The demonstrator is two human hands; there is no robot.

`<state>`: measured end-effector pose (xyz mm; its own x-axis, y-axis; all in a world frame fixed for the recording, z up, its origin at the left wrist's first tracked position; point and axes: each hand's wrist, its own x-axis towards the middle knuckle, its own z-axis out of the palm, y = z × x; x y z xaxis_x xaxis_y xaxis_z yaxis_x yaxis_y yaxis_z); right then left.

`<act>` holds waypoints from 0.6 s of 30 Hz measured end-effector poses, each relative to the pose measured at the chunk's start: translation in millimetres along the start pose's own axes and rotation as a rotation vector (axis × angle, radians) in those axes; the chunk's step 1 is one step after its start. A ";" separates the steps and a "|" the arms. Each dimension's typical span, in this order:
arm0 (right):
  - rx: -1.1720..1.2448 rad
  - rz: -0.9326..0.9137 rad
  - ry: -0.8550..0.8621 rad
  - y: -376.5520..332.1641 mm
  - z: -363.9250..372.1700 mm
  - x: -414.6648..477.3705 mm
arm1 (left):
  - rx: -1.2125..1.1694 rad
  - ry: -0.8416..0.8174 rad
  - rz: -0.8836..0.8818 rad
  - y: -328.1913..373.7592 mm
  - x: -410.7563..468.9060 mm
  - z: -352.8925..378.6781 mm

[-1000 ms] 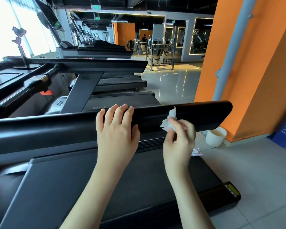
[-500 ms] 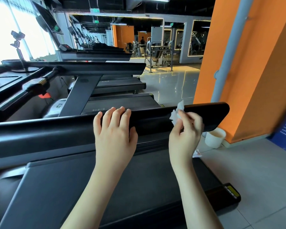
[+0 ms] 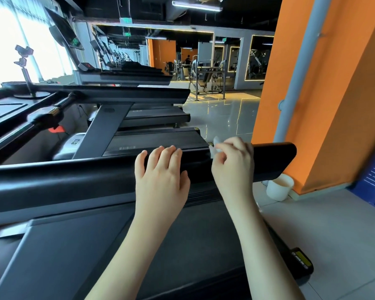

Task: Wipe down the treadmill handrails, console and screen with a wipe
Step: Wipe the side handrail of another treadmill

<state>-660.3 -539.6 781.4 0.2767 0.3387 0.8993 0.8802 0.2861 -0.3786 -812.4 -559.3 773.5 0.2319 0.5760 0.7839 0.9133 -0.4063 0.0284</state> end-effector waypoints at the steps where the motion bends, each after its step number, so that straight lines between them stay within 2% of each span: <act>1: 0.002 -0.008 -0.013 0.6 -0.7 -1.4 | 0.000 0.004 -0.003 -0.2 0.1 0.5; 3: -0.022 0.037 -0.021 8.4 -2.0 3.5 | 0.002 0.013 -0.003 -0.8 0.7 0.7; 6: -0.076 0.151 0.055 17.8 -6.6 5.3 | 0.001 0.022 0.002 -0.9 -1.2 1.4; 9: -0.059 0.146 0.121 8.1 -7.9 -15.6 | 0.005 0.040 0.000 0.1 -2.0 3.0; 13: 0.039 0.127 0.099 4.0 -6.0 -30.6 | 0.002 0.051 0.009 -0.2 -3.0 3.4; 18: 0.024 0.266 0.180 18.8 -10.4 -26.6 | 0.001 0.067 0.016 -1.2 -4.4 4.5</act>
<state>-647.2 -552.5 752.7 0.5618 0.2407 0.7915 0.7590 0.2305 -0.6089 -813.1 -558.2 767.2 0.2241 0.5206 0.8238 0.9100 -0.4143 0.0143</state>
